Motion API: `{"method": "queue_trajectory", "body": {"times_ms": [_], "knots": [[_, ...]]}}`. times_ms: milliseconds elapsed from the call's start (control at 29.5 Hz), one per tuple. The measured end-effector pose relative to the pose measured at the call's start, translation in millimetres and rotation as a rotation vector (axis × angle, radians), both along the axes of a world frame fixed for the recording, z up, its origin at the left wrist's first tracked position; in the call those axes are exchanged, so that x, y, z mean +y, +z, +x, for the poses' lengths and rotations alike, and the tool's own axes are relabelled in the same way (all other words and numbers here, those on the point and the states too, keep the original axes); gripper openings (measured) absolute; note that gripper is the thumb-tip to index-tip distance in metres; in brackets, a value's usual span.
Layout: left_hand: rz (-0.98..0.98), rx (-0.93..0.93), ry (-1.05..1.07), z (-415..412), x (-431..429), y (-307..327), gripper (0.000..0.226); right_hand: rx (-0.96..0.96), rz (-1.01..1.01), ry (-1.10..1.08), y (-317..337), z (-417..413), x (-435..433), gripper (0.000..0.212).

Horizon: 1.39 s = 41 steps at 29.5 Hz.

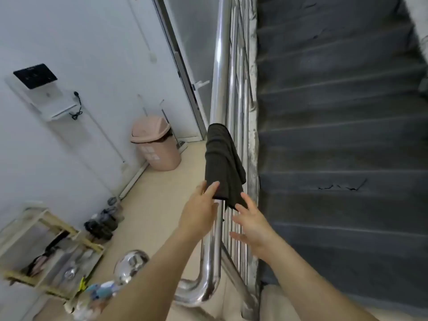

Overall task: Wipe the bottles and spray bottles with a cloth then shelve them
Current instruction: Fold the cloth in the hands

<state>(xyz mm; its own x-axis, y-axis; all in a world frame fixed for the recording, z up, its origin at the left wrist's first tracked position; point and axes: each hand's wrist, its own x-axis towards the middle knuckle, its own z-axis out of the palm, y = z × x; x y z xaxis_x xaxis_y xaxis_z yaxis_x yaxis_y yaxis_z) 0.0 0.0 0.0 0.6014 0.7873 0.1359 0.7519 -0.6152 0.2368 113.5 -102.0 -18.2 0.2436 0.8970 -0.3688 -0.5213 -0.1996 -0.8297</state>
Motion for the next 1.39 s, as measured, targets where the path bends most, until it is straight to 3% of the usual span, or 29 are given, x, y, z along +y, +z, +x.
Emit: {"method": "queue_trajectory", "body": {"times_ms": [102, 203, 271, 339, 373, 440, 508, 576, 644, 678, 745, 813, 847, 983, 1050, 1084, 1152, 1220, 1254, 1321, 1389], "knots": [[-0.025, -0.128, 0.069, 8.4, 36.0, -26.6, 0.061, -0.23, -0.003, 0.047, -7.6, 7.9, 59.1, 0.082], [0.012, -0.227, 0.051, 6.6, 50.3, -52.1, 0.033, -0.412, -0.032, 0.021, -24.6, 7.8, 108.4, 0.082], [0.065, -0.297, 0.022, 4.9, 54.8, -63.0, 0.013, -0.685, -0.085, -0.005, -36.2, 14.6, 118.9, 0.064], [-0.105, -0.392, 0.049, 4.7, 63.5, -53.1, 0.009, -0.922, -0.091, -0.019, -31.1, 29.4, 121.6, 0.027], [-0.236, -0.45, 0.046, 4.2, 69.2, -42.9, 0.014, -0.923, -0.042, -0.023, -21.7, 38.2, 120.7, 0.019], [-0.469, -0.57, 0.053, 4.3, 77.5, -8.8, 0.02, -0.716, 0.1, 0.014, 8.2, 58.9, 117.2, 0.021], [-0.652, -0.812, 0.145, 9.2, 87.9, 32.9, 0.023, -0.559, 0.208, 0.277, 37.2, 79.5, 112.8, 0.022], [-0.902, -1.033, 0.199, 19.2, 95.3, 69.7, 0.025, -0.612, 0.197, 0.589, 54.4, 85.8, 112.1, 0.065], [-1.058, -1.092, 0.19, 34.1, 95.8, 97.2, 0.029, -0.667, 0.249, 0.636, 64.0, 72.9, 115.9, 0.088], [-1.079, -1.101, 0.168, 39.7, 94.7, 108.5, 0.029, -0.666, 0.307, 0.586, 60.8, 65.7, 118.2, 0.086], [-1.062, -1.179, 0.103, 42.4, 96.5, 127.3, 0.021, -0.489, 0.342, 0.476, 53.5, 56.1, 122.0, 0.058], [-1.005, -1.295, 0.133, 36.3, 102.3, 143.8, 0.027, -0.227, 0.23, 0.412, 58.5, 59.6, 123.5, 0.032], [-0.96, -1.308, 0.182, 31.1, 105.2, 149.2, 0.027, -0.238, 0.181, 0.371, 63.2, 65.5, 125.5, 0.025], [-0.758, -1.128, 0.369, 12.9, 103.1, 152.4, 0.029, -0.968, 0.132, 0.152, 85.1, 95.3, 144.8, 0.026], [-0.77, -1.182, 0.377, 8.1, 95.6, 153.3, 0.03, -1.327, 0.169, -0.023, 101.3, 96.5, 150.8, 0.032], [-0.794, -1.258, 0.387, 6.2, 91.4, 154.3, 0.031, -1.397, 0.22, -0.128, 110.1, 92.9, 150.8, 0.036], [-0.864, -1.491, 0.391, 0.3, 86.0, 156.7, 0.031, -1.262, 0.388, -0.116, 129.3, 75.1, 147.6, 0.045], [-0.942, -1.741, 0.267, -12.6, 79.1, 163.7, 0.028, -0.867, 0.572, 0.234, 152.0, 40.1, 141.0, 0.065], [-0.962, -1.802, 0.166, -22.3, 75.2, 168.3, 0.028, -0.806, 0.631, 0.418, 158.8, 19.0, 139.2, 0.074], [-0.923, -1.758, 0.008, -49.5, 67.3, 179.3, 0.035, -0.89, 0.773, 0.505, 160.8, -21.7, 145.8, 0.072], [-0.69, -1.623, 0.037, -84.3, 65.0, 186.1, 0.038, -0.743, 0.8, 0.333, 161.1, -57.1, 158.1, 0.041]]}}
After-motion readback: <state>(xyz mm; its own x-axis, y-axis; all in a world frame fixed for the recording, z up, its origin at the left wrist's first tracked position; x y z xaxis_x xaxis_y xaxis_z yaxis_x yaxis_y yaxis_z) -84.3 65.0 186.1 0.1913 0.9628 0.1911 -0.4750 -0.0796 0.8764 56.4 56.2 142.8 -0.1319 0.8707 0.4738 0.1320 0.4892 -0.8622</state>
